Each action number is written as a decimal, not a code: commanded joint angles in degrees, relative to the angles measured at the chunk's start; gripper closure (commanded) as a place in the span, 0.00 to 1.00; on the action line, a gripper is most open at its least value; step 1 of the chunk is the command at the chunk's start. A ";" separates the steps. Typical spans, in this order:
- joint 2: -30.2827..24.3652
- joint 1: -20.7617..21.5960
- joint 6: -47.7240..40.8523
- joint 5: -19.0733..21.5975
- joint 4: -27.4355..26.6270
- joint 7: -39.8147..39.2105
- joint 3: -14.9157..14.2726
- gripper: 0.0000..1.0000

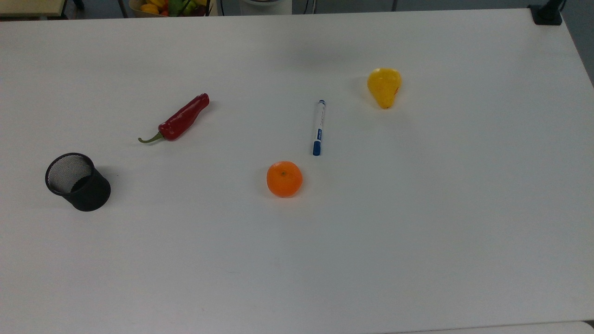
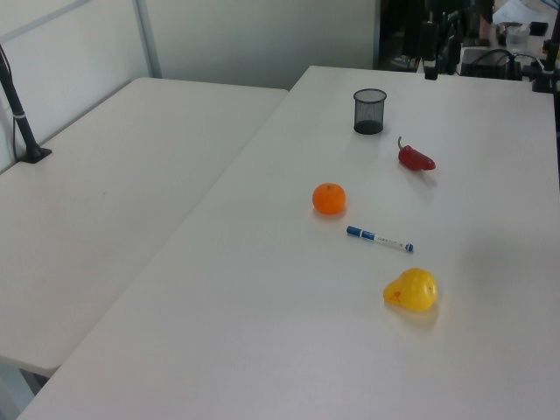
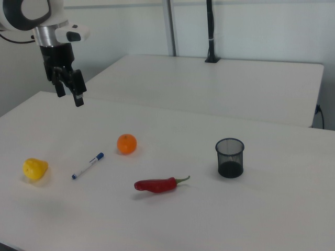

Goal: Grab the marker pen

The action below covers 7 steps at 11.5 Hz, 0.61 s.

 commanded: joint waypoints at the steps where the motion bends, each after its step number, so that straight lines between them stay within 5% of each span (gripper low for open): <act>1: -0.95 4.02 2.33 3.51 0.62 -11.04 -7.12 0.00; 7: 0.29 3.41 8.93 3.17 0.45 -20.22 -7.39 0.00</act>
